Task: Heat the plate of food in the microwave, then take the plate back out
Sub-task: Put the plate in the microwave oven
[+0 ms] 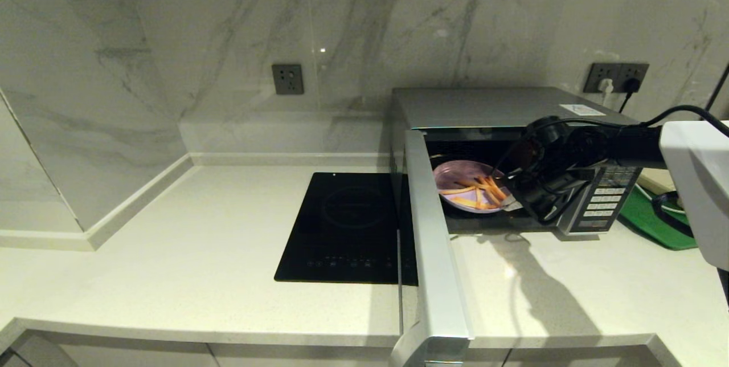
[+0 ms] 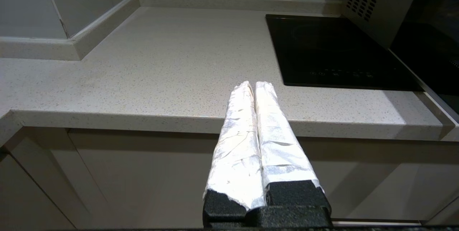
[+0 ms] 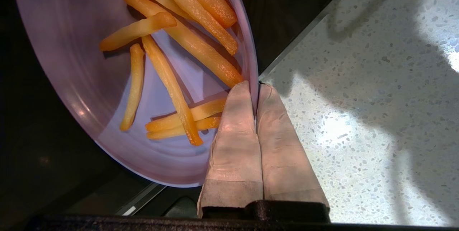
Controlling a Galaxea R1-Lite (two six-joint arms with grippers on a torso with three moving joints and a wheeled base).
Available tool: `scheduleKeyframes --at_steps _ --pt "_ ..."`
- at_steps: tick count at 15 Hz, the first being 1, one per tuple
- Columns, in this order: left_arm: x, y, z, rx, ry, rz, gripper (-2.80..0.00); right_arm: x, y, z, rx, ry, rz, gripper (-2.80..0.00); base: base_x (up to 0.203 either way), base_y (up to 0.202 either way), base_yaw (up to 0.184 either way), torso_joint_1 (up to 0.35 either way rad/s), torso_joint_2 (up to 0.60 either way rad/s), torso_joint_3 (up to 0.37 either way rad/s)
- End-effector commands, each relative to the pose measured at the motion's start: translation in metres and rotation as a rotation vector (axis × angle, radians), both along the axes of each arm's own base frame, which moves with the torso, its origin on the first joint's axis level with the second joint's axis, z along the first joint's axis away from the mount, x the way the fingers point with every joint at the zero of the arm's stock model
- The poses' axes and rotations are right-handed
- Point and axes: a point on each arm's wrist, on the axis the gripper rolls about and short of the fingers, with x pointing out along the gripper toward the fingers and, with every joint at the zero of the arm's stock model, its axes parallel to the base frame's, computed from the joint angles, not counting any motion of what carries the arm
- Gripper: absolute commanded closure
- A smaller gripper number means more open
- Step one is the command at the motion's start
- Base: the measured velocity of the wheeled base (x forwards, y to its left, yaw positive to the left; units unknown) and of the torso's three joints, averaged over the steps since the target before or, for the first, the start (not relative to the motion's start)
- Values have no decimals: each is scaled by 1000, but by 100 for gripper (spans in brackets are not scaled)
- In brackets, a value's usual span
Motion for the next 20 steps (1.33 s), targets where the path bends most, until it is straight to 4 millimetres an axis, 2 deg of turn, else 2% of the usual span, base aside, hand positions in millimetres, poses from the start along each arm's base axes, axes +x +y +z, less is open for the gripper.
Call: scheduleKeyframes --at_steps 1,20 --pt "0 0 0 -1 -1 0 0 -2 0 6 4 -10 -3 0 0 0 0 0 0 0" --pt "0 0 0 3 -1 0 0 -3 0 10 -1 -19 7 0 0 0 0 0 0 0"
